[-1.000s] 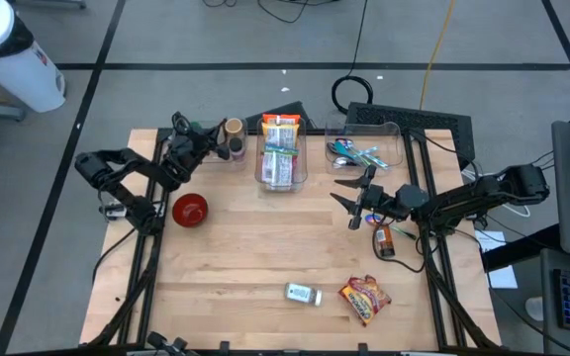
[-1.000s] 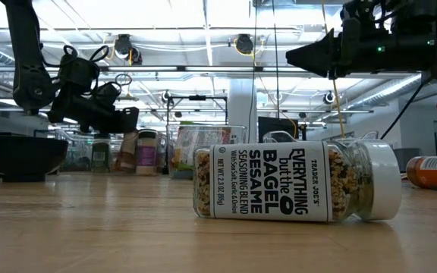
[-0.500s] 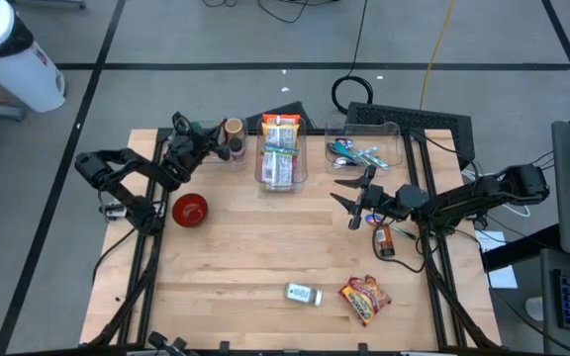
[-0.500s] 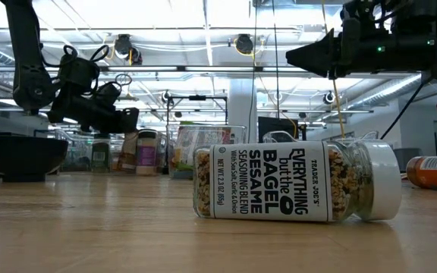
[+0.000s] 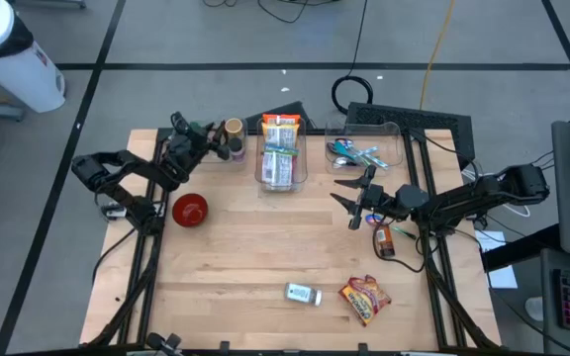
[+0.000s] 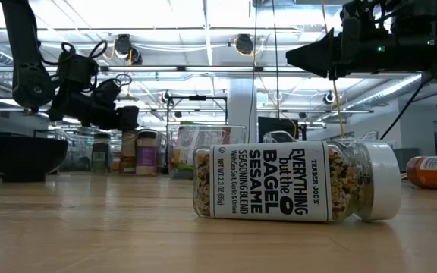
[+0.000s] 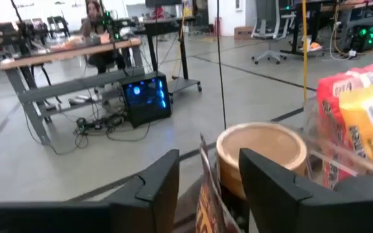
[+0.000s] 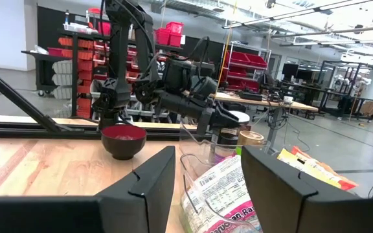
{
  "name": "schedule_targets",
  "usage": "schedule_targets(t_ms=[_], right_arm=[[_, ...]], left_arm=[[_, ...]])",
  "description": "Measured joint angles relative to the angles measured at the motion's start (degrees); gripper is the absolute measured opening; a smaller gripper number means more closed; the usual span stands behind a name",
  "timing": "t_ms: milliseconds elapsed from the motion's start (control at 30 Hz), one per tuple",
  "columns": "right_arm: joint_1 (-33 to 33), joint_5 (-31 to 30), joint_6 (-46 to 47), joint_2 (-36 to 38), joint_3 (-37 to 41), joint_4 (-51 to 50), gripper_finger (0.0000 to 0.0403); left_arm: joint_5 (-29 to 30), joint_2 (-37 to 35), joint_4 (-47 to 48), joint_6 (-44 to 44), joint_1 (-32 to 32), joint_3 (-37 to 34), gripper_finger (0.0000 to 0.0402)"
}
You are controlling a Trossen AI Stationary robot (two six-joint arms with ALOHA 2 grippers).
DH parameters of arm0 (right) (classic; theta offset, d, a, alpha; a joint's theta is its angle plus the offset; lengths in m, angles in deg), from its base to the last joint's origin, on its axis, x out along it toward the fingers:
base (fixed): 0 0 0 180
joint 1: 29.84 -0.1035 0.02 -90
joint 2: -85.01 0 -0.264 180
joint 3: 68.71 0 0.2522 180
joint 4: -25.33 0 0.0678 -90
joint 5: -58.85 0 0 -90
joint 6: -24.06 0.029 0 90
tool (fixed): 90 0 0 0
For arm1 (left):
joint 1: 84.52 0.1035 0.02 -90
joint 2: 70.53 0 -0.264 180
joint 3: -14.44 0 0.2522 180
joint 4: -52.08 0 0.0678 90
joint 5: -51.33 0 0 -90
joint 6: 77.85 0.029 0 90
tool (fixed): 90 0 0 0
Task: Pick & Place Food Item
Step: Put the blue spoon into the right transparent bin
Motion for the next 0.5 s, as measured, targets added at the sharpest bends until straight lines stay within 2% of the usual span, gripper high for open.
schedule_targets(t_ms=[233,500], right_arm=[[0.0,0.0,0.0,0.0,0.0,-1.0,0.0169],[0.0,0.0,0.0,0.0,0.0,-2.7,0.0169]], left_arm=[[0.0,-7.3,1.8,1.4,-0.2,0.0,0.0178],[-0.4,-19.6,15.7,0.4,-4.2,0.0,0.0179]])
